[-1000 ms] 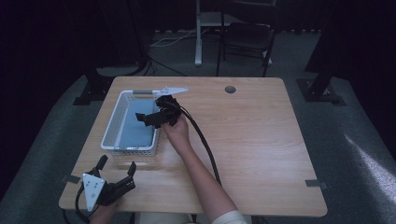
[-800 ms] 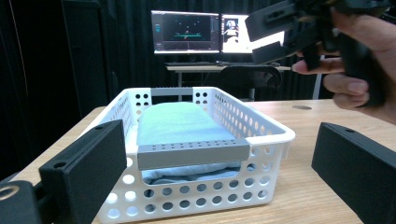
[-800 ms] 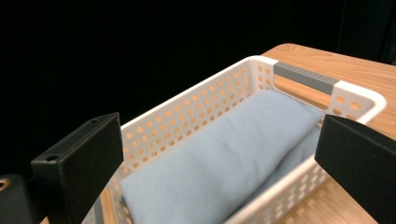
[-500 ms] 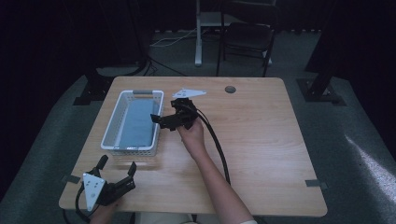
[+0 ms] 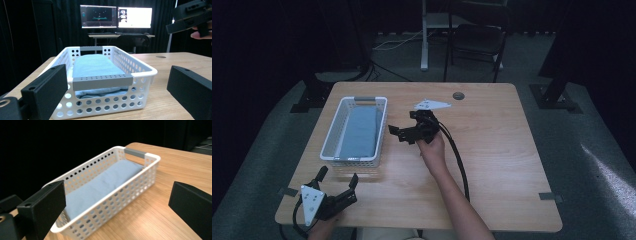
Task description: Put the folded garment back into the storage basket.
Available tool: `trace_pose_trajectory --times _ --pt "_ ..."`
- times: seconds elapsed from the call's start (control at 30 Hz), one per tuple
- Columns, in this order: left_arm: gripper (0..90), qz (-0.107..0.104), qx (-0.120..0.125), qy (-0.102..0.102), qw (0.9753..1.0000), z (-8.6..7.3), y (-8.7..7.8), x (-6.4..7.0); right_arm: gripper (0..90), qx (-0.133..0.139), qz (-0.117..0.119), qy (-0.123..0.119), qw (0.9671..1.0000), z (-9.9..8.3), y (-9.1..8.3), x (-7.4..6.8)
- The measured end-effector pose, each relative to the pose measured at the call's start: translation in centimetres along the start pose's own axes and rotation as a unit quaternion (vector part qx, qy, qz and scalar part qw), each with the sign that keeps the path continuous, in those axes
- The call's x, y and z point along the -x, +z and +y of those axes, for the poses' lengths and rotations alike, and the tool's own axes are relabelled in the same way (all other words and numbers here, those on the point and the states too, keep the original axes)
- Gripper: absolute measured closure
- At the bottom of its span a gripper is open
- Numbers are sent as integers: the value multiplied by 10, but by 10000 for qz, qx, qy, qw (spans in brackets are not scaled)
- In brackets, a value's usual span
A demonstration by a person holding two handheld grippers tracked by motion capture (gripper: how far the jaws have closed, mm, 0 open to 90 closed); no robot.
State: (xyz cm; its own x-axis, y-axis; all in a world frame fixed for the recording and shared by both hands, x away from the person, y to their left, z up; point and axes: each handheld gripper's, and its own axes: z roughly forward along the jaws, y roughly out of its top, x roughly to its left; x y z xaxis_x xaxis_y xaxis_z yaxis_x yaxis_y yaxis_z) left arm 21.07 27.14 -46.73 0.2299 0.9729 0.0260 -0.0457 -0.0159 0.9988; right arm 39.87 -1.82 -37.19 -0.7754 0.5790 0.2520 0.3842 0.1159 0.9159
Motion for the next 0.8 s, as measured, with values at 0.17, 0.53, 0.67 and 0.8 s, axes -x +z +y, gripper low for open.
trace_pose_trajectory --times 0.17,0.53,0.67,0.8 --pt "44 0 -8 5 10000 0 0 0 5 23 -108 43 9999 -5 -12 4" --pt "44 3 -1 2 10000 0 0 0 5 96 -388 83 9992 -16 -43 13" --pt "44 7 -3 1 10000 0 0 0 4 26 -474 167 9987 -19 -59 18" --pt "44 9 -6 3 10000 0 0 0 5 121 -643 141 9978 -21 -76 20"
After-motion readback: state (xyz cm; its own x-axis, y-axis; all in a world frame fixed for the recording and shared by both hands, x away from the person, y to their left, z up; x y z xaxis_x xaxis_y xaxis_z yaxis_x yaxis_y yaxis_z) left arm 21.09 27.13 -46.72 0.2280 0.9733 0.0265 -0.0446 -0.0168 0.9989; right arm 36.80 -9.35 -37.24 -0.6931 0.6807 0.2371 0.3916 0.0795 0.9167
